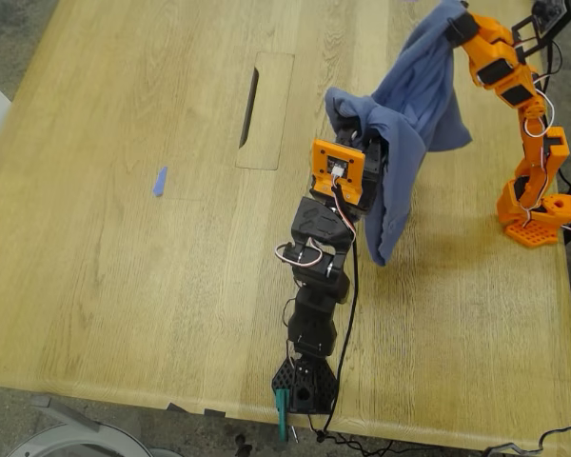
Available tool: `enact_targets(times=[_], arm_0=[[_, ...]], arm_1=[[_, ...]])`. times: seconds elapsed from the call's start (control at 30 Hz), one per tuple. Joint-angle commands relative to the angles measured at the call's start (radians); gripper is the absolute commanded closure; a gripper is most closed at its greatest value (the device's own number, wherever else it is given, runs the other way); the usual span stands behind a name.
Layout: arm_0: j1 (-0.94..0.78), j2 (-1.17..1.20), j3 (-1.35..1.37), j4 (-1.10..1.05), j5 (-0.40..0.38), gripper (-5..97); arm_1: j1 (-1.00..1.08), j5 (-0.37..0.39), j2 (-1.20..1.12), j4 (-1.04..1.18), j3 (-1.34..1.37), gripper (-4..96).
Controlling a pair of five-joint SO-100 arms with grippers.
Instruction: Fold a T-shirt
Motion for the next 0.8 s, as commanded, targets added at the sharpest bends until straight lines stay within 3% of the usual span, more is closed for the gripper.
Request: enact_targets(times=[0.0, 0.77], arm_0=[[0.054, 0.081, -0.038, -0.057, 0.000, 92], [0.291, 0.133, -0.038, 0.063, -0.002, 92]], arm_1=[[-0.046, -0.020, 0.017, 0.017, -0.060, 91.6], [-0.201, -0.141, 0.020, 0.160, -0.183, 91.5]])
